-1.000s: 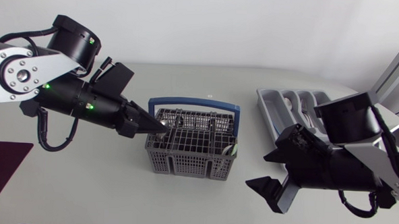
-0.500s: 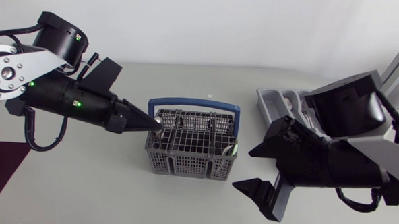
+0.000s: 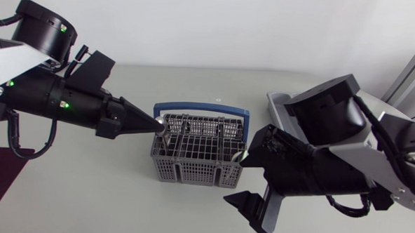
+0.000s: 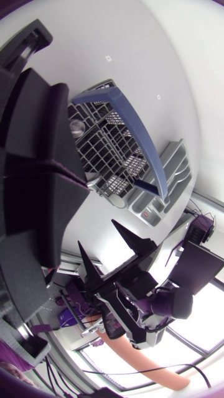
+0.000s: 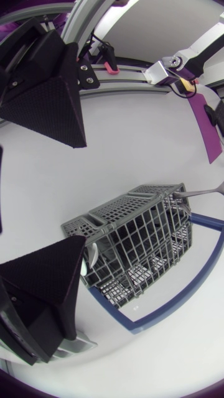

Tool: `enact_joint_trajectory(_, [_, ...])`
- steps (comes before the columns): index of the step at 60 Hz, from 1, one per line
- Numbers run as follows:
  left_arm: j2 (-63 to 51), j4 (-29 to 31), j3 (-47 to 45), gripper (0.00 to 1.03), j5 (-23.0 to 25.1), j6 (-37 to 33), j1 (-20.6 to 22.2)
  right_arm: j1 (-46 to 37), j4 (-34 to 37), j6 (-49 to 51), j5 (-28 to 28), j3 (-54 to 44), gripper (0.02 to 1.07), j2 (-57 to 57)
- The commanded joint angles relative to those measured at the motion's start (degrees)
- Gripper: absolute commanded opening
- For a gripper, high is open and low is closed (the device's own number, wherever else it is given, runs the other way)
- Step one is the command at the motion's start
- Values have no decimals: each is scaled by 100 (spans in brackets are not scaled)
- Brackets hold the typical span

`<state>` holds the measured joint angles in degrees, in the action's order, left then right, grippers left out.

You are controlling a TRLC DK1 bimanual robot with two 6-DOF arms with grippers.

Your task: Unload the cutlery basket into the drawer organizer.

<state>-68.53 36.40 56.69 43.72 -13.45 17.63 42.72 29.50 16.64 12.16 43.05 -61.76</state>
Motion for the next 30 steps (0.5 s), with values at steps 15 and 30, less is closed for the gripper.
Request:
enact_joint_trajectory(15, [631,236,396,16,119,45,-5,26,-76,67,-12,99,103,225])
enact_joint_trajectory(30, [921,297,308,16,312,-351,426,35,-172,216,111,-68,103,621])
